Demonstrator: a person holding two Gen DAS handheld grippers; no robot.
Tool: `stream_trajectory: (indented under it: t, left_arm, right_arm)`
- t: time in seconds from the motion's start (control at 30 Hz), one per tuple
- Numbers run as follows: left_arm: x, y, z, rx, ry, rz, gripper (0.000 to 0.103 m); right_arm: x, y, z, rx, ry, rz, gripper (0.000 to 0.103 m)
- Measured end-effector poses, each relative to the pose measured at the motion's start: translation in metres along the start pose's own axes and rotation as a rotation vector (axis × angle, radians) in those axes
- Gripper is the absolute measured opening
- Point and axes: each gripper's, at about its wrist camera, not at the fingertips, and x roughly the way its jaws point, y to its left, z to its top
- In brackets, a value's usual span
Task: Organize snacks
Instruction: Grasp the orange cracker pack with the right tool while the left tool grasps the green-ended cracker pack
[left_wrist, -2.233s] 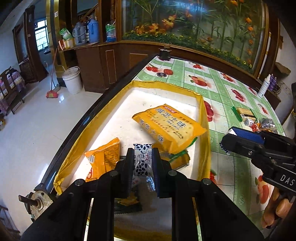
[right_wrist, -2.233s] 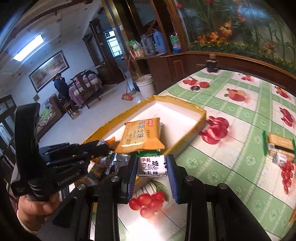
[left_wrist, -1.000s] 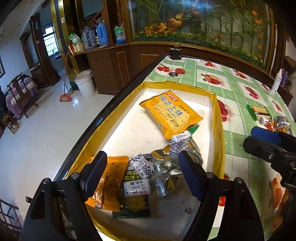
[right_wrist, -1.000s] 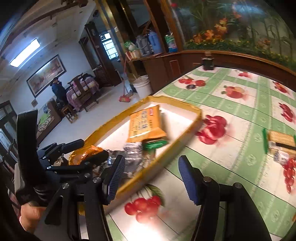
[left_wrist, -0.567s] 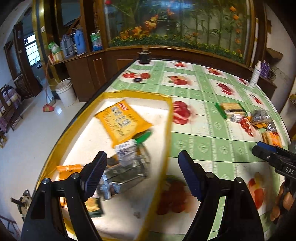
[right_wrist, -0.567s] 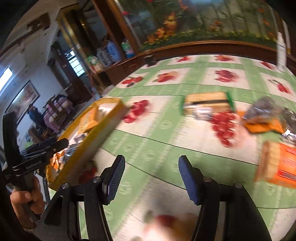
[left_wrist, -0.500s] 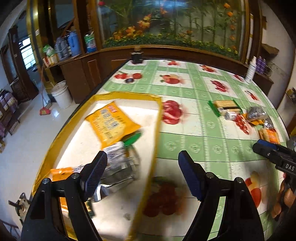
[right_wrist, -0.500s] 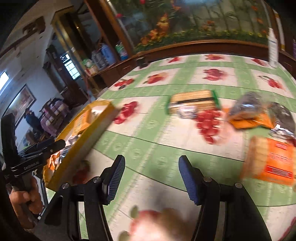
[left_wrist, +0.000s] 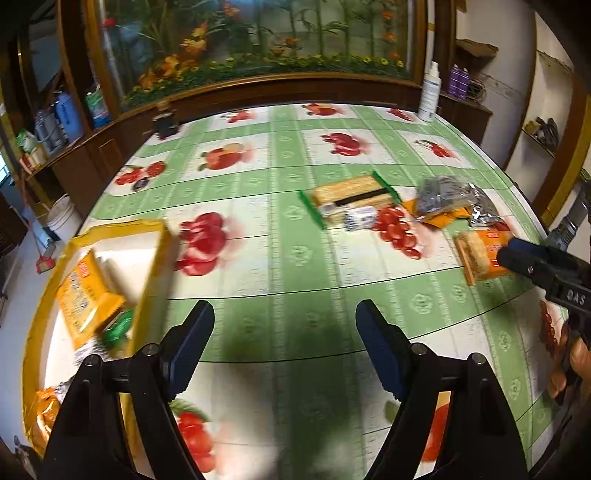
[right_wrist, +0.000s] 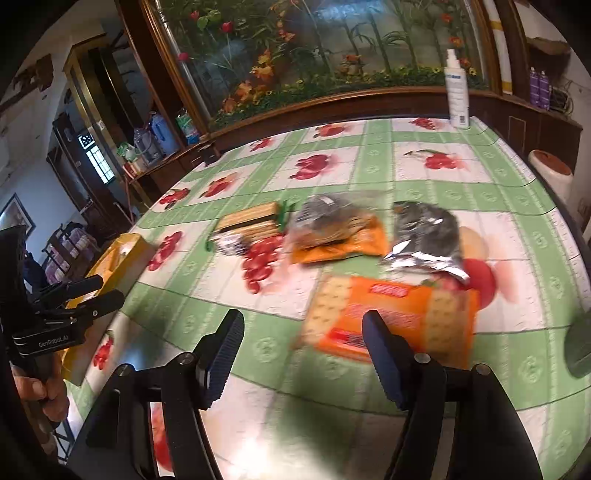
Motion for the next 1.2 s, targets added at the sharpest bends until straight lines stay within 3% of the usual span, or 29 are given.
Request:
stream_trajectory:
  t: [0.17,0.3,0.43,0.63,0.77,0.93,0.97,1.03,1.07,1.2]
  left_arm:
    - [0.018,-0.015,0.017,0.017,0.014,-0.04,0.079]
    - [0.042,-0.019,0.048,0.049,0.028,-0.102,0.079]
    - [0.069,-0.023,0.075,0.118,0.036,-0.088,0.079]
    - [0.111,-0.046,0.103,0.233,0.084,-0.152,0.079]
    - [0.136,-0.07,0.103,0.345,0.115,-0.129,0.082]
    - [0.134,-0.065,0.099,0.298,0.149,-0.23,0.083]
    - [0.131,-0.064,0.094,0.284,0.154,-0.253,0.081]
    - [0.119,-0.063,0.083,0.277,0.135,-0.267,0.064]
    - [0.114,-0.064,0.078,0.274,0.135,-0.279,0.06]
    - [0.096,-0.072,0.055,0.301,0.137,-0.261,0.06]
  right_arm:
    - [0.004,-0.036,0.017,0.038,-0.012,-0.033,0.07]
    - [0.023,-0.056,0.028,0.073,0.038,0.006,0.075]
    - [0.033,-0.054,0.023,0.056,0.114,0.05,0.076]
    - [0.026,-0.029,0.003,-0.024,0.133,0.074,0.079]
    - [0.025,-0.028,0.002,-0.011,0.128,0.078,0.079]
    - [0.025,-0.027,0.002,-0.014,0.126,0.068,0.081]
    - [0.026,-0.026,0.003,-0.019,0.126,0.065,0.081]
    - [0.027,-0.022,0.002,-0.034,0.122,0.051,0.081]
    - [0.028,-0.019,0.001,-0.043,0.12,0.043,0.081]
    - [0.029,-0.007,-0.002,-0.094,0.129,0.006,0.074]
